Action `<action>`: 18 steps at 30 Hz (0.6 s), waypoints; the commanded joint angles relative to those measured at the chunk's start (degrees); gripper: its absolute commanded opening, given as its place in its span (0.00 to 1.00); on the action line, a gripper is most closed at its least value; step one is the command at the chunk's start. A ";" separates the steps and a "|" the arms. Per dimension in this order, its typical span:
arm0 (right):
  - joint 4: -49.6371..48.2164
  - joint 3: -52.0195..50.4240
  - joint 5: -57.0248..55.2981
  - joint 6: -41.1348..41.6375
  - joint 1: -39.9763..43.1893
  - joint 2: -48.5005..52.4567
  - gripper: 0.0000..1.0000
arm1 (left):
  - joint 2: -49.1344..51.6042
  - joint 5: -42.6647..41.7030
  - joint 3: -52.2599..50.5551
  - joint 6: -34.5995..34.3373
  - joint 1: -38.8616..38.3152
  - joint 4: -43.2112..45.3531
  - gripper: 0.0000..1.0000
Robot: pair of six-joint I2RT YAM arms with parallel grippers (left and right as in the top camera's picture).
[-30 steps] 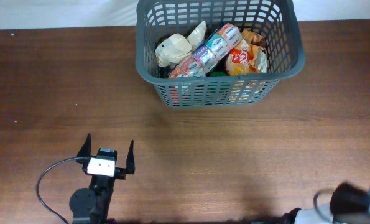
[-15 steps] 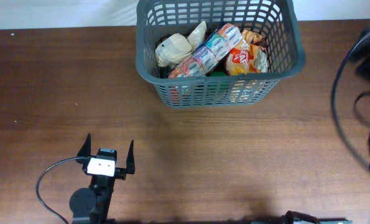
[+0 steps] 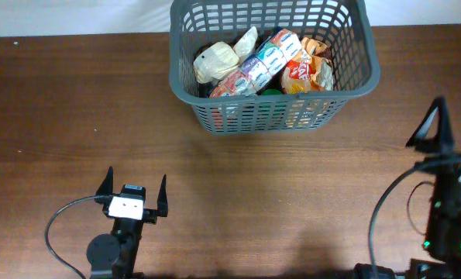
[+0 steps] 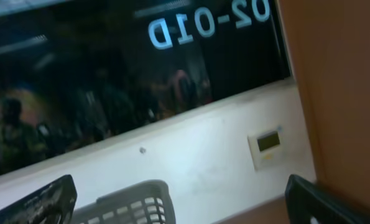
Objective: Pack container
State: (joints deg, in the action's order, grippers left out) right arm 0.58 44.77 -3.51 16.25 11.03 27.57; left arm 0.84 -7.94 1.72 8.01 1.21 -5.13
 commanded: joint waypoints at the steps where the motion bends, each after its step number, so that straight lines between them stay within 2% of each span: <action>1: -4.79 -7.08 2.62 -2.99 -0.57 -4.44 0.99 | -0.55 0.42 -0.61 1.11 0.35 -0.02 0.99; 5: -11.72 -14.27 5.11 -8.37 -0.59 -9.09 0.99 | -0.55 0.44 -0.61 1.11 0.35 -0.02 0.99; 9: -15.37 -19.61 5.49 -8.37 -0.68 -12.79 0.99 | -0.55 0.44 -0.61 1.11 0.35 -0.02 0.99; 18: -16.06 -26.62 5.46 -12.90 -6.05 -19.45 0.99 | -0.55 0.42 -0.61 1.11 0.35 -0.02 0.99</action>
State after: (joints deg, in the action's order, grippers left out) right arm -15.14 19.73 1.19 5.72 6.76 9.87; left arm 0.84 -7.94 1.72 7.99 1.21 -5.15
